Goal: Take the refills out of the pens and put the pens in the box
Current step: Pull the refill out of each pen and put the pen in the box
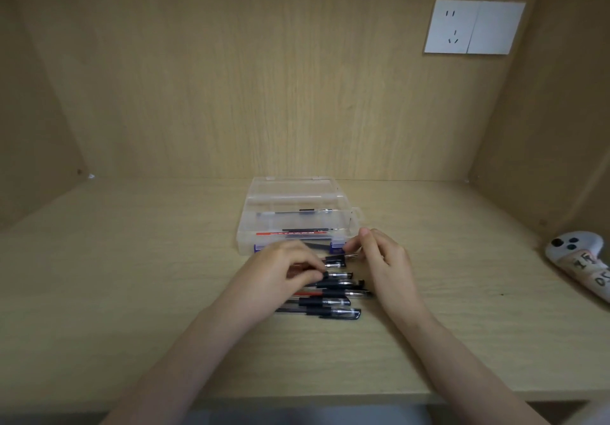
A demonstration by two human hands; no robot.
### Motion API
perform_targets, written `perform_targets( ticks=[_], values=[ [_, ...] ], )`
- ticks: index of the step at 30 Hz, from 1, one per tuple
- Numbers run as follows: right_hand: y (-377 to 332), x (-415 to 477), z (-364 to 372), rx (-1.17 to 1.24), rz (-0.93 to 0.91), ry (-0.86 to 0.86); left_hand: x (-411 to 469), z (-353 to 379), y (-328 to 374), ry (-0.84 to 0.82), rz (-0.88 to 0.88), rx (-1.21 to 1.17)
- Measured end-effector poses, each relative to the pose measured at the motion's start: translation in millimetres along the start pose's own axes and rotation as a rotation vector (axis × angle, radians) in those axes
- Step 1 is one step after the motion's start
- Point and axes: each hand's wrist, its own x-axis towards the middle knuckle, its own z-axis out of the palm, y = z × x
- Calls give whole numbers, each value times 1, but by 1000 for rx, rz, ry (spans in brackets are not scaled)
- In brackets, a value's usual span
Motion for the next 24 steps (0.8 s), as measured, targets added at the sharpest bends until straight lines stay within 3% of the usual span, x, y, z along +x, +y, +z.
perform_targets(
  ticks=[18,24],
  values=[
    [-7,-1,0,12,51,-17,-1,13,-4,64,46,272],
    [-8,-2,-1,52,47,-29,-3,6,-1,246,4,206]
  ],
)
